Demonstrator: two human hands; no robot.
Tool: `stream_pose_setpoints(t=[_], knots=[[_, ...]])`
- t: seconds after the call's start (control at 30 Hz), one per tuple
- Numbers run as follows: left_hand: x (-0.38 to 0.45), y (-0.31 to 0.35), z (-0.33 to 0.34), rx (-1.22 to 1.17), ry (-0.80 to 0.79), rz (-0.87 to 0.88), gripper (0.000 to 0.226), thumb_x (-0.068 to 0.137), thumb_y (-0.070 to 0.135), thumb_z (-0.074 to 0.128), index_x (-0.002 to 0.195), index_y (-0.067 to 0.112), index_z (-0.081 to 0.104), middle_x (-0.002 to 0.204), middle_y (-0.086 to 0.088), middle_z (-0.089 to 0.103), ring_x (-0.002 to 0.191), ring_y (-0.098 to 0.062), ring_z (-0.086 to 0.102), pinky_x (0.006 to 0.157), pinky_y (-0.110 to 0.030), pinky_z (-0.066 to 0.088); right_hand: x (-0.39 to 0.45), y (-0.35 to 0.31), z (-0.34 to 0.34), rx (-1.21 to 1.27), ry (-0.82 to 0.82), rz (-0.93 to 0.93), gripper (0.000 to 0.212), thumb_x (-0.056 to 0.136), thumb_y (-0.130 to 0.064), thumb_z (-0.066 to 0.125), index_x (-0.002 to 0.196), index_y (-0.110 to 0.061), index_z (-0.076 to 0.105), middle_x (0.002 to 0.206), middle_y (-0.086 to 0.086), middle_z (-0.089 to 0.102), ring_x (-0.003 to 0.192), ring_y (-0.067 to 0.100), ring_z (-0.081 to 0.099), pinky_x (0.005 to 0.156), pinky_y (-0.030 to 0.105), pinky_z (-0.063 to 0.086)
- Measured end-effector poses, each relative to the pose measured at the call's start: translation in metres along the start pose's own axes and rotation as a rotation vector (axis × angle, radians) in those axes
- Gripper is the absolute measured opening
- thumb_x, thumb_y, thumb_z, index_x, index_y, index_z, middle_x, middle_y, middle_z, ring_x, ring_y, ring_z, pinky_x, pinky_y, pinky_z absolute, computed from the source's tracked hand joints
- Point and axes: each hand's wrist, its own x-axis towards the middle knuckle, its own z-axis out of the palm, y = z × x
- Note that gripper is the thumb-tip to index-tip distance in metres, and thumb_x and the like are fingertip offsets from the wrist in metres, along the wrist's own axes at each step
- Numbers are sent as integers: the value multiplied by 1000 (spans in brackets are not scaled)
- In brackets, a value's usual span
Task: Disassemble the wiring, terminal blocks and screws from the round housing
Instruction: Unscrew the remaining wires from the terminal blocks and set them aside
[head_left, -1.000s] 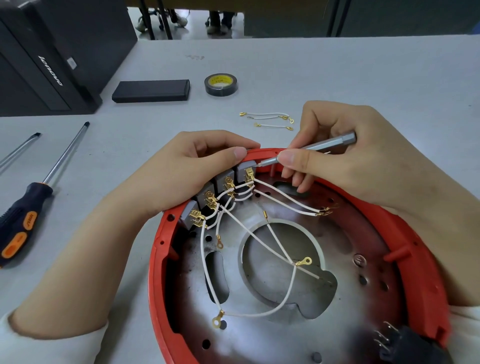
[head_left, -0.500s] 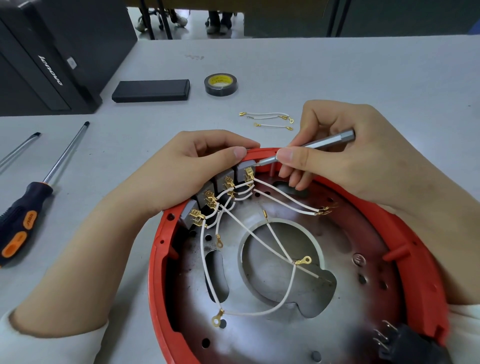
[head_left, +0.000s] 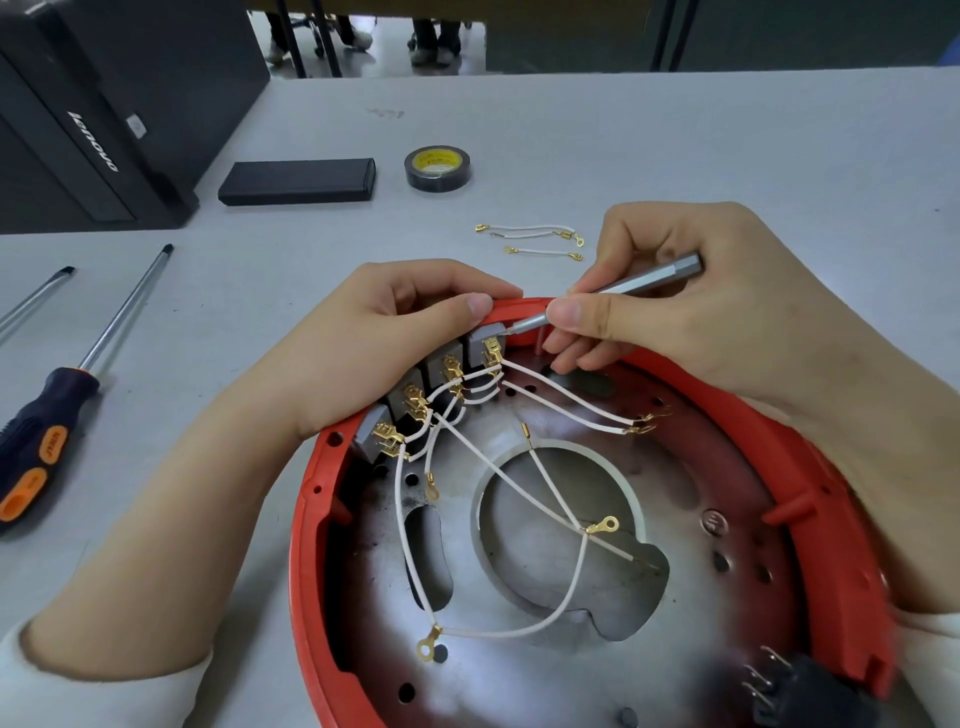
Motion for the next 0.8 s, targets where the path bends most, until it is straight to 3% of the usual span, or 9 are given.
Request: stream_pose_setpoints(t=[0.13,0.23,0.33,0.4,0.47,0.5,0.6,0.7,0.8], knots=[[-2,6,0,110,25,5,21,96,23,54,106,29,71,97,14,74,94,-4,69,84,-15,51,2,-8,-5,-163,-1,61,20,77,-11,77,67,-9,59,69,3,73,60,17,71,46,21,51],[-5,11,-1,250,74,-13,20,94,35,55,103,44,70,89,18,74,82,-6,69,75,-23,53,2,-13,-2,-480,15,34,19,80,-27,74,70,-20,60,65,-10,70,54,1,63,49,12,44],[-5,14,5,295,125,-57,20,94,37,54,95,51,68,78,6,72,62,-19,64,55,-25,50,0,-15,2,-784,16,-8,19,82,-43,65,76,-27,58,72,-9,66,67,3,56,62,20,43],[-6,17,12,344,181,-38,25,96,32,52,88,52,65,70,21,67,55,-3,58,50,-10,42,-1,-14,3,-817,-58,-6,9,87,-39,60,85,-31,62,74,-10,65,71,6,56,69,30,46],[-8,19,14,343,204,-46,25,97,30,51,91,49,66,59,23,64,50,2,55,44,-11,37,-3,-9,3,-820,-106,-28,10,89,-34,58,93,-33,67,70,-13,62,70,4,55,67,25,44],[-9,20,15,322,194,-55,24,98,31,50,94,47,67,63,17,67,52,-3,59,45,-18,41,-4,-6,2,-804,-99,-49,12,89,-34,57,94,-34,68,68,-14,62,68,3,54,63,20,41],[-9,18,13,315,148,-47,25,98,33,47,94,49,66,95,-10,72,91,-33,64,72,-36,45,-7,-2,1,-720,-62,-101,19,86,-35,56,96,-36,72,76,-12,70,73,5,57,64,21,42],[-9,18,14,336,152,-24,26,99,32,45,96,48,66,96,1,73,94,-24,64,76,-33,46,-8,3,1,-714,-67,-120,23,88,-35,54,101,-38,73,80,0,72,74,18,64,69,38,47],[-9,17,13,347,156,-17,25,99,32,46,98,46,67,94,1,73,90,-24,65,80,-37,48,-10,6,2,-668,-31,-122,23,89,-32,57,105,-43,71,79,-4,72,72,15,63,68,37,48]])
